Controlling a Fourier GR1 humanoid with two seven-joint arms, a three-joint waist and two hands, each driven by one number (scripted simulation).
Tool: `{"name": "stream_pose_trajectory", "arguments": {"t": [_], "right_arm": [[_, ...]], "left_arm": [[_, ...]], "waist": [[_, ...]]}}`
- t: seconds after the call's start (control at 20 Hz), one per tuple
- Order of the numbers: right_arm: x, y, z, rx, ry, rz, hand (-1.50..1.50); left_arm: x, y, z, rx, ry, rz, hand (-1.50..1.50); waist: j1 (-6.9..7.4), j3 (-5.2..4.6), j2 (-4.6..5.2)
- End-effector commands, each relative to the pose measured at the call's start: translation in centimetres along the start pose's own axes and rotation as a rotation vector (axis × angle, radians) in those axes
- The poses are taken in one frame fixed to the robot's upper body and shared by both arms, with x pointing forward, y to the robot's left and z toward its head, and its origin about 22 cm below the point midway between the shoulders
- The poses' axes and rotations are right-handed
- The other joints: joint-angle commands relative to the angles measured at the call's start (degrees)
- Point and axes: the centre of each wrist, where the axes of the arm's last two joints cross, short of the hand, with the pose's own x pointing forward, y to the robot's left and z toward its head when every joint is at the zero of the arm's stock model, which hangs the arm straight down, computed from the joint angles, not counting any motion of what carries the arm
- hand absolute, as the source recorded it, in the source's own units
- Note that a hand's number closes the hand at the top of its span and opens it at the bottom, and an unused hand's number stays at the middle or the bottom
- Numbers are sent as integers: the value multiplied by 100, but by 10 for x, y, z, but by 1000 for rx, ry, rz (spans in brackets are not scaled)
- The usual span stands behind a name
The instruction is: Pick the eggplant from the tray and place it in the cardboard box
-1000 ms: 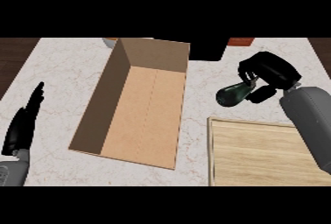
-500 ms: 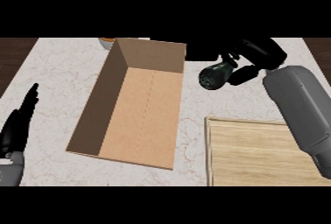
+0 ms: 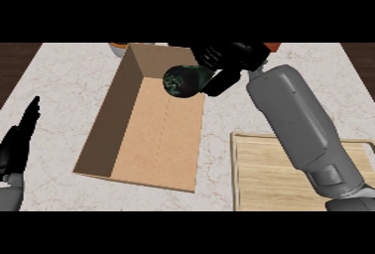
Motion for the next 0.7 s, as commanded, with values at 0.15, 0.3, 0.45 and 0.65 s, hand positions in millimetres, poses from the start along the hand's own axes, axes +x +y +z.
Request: {"name": "stream_pose_trajectory", "arguments": {"t": [0.15, 0.3, 0.45, 0.65], "right_arm": [[45, 27, -57, 45, 64, -130, 150], [47, 43, -59, 62, 100, -167, 150], [55, 51, -74, 45, 125, -165, 150], [50, 62, -83, 56, 161, -133, 150]], "left_arm": [[-10, -12, -3, -9, 0, -7, 0], [2, -8, -8, -8, 6, 10, 0], [10, -14, -5, -32, -6, 0, 0], [33, -4, -20, -29, -34, 8, 0]], "waist": [[66, -3, 25], [87, 0, 22], [181, 0, 29], [273, -2, 61]]}}
